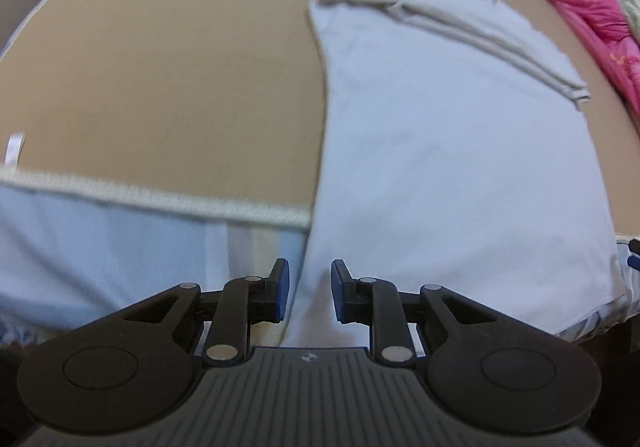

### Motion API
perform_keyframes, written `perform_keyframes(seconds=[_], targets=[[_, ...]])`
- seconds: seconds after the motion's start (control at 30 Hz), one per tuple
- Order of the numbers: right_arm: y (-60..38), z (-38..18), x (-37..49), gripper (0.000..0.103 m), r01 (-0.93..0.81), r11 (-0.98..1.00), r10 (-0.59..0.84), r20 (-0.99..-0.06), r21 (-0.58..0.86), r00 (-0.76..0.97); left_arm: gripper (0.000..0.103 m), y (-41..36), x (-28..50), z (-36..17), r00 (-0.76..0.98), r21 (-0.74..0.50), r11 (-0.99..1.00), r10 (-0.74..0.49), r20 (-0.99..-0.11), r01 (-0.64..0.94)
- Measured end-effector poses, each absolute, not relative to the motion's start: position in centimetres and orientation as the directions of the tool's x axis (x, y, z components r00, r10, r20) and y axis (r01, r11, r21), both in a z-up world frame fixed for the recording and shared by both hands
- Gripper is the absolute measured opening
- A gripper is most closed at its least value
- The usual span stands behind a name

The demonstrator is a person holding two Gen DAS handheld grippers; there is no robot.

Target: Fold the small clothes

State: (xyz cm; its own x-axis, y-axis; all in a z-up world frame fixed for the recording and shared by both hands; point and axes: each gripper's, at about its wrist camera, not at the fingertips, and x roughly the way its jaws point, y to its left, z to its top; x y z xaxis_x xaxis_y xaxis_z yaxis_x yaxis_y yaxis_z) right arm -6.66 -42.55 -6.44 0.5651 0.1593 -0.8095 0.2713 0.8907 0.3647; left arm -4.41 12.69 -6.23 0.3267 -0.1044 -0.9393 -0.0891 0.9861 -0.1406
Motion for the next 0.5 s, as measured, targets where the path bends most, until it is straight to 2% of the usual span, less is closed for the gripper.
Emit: perform_keyframes(seconds=[0.1, 0.33, 0.5], targets=[[-41.6, -7.6, -7.1, 0.056, 0.281, 0.883, 0.191, -0.835, 0.376, 0.517, 0.025, 13.0, -5.0, -6.5, 0.282, -0.174, 0.980, -0.142, -0.949, -0.092], [-38.6, -9.0, -7.0, 0.055, 0.235, 0.918, 0.195, -0.880, 0.319, 0.432, 0.024, 12.9, -5.5, -6.7, 0.267, -0.156, 0.984, -0.127, -0.955, -0.088], [-39.3, -9.2, -7.9, 0.037, 0.270, 0.907, 0.183, -0.881, 0.322, 0.435, 0.023, 12.5, -5.8, -7.0, 0.249, -0.128, 0.989, -0.107, -0.963, -0.069]])
